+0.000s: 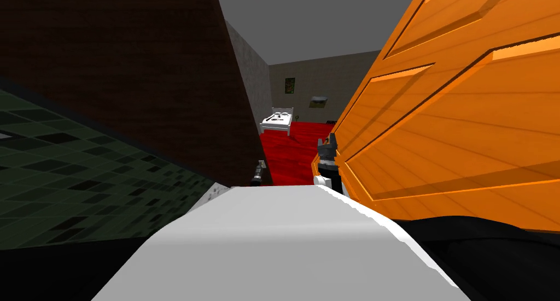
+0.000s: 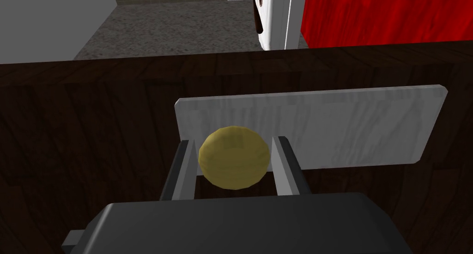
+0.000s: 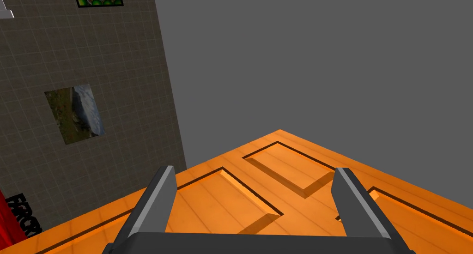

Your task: Push the door open

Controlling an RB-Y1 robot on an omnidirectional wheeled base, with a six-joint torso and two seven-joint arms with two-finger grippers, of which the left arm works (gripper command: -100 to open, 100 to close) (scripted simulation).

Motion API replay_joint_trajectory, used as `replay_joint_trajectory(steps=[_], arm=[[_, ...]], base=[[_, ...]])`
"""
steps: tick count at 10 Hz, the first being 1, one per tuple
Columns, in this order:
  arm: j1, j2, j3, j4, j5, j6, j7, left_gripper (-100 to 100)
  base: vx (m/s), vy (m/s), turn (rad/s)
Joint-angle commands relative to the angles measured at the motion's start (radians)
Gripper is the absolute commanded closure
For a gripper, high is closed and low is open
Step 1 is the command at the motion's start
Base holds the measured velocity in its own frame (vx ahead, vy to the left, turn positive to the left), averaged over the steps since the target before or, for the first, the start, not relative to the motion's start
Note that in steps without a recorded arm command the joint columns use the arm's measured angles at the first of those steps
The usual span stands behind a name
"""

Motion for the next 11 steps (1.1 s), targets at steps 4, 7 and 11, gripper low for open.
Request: replay_joint_trajectory(steps=[4, 7, 11], arm=[[-0.020, 0.016, 0.050, 0.002, 0.019, 0.000, -0.012, 100], [-0.028, 0.021, 0.083, 0.010, 0.032, 0.001, -0.020, 100], [-0.036, 0.025, 0.119, 0.019, 0.047, 0.002, -0.029, 100]], base=[[0.194, -0.050, 0.040], [0.182, -0.041, 0.055], [0.141, -0.052, 0.061]])
